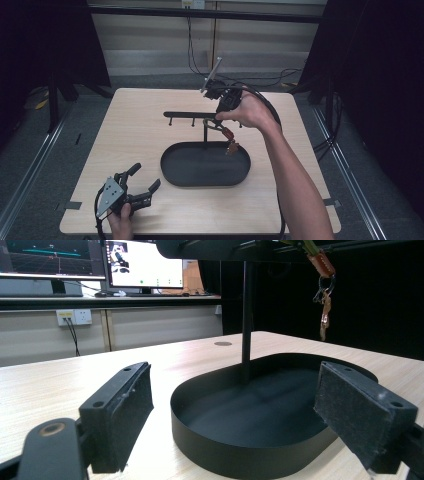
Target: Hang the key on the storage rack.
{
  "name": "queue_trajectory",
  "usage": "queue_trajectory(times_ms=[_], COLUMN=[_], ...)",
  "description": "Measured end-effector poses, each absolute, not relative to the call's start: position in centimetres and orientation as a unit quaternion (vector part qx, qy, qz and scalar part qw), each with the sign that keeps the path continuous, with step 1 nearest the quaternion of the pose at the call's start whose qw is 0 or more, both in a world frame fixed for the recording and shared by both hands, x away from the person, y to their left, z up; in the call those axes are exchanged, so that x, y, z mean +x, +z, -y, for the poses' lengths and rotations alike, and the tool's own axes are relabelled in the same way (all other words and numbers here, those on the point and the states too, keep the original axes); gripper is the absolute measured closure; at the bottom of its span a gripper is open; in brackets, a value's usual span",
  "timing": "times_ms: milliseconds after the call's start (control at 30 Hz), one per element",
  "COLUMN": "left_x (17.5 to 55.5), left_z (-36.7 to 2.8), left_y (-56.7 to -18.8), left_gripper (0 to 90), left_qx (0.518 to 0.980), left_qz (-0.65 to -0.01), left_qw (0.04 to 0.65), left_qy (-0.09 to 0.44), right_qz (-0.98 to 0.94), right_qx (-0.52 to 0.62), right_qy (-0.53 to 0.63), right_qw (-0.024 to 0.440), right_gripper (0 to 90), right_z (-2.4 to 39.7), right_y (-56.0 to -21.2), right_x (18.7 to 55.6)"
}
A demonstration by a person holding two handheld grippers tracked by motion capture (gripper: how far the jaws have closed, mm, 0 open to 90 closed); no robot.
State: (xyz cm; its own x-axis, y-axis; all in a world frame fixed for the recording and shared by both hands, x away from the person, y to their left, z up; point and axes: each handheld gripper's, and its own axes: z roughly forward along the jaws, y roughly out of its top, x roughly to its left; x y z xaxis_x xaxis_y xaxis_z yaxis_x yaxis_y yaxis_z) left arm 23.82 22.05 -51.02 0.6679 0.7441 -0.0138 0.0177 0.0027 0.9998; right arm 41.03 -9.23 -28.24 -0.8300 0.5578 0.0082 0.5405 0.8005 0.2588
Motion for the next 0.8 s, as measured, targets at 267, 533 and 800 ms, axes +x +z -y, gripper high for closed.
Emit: queue_trajectory(times_ms=[267, 533, 800], left_x=[23.8, 23.78, 23.8], left_z=[-22.05, -22.01, -22.08], left_y=[-51.03, -51.06, -51.04], left_gripper=[15.4, 15.4, 15.4], left_qx=[0.647, 0.644, 0.647], left_qz=[-0.294, -0.294, -0.292], left_qw=[0.644, 0.648, 0.645], left_qy=[0.283, 0.282, 0.284], right_qz=[-0.947, -0.945, -0.947], right_qx=[0.294, 0.298, 0.296], right_qy=[0.125, 0.129, 0.122], right_qw=[0.037, 0.04, 0.036], right_gripper=[84.6, 84.0, 81.8], right_z=[9.59, 9.55, 9.12], right_y=[-28.14, -28.25, -28.3], right_x=[41.03, 41.12, 41.18])
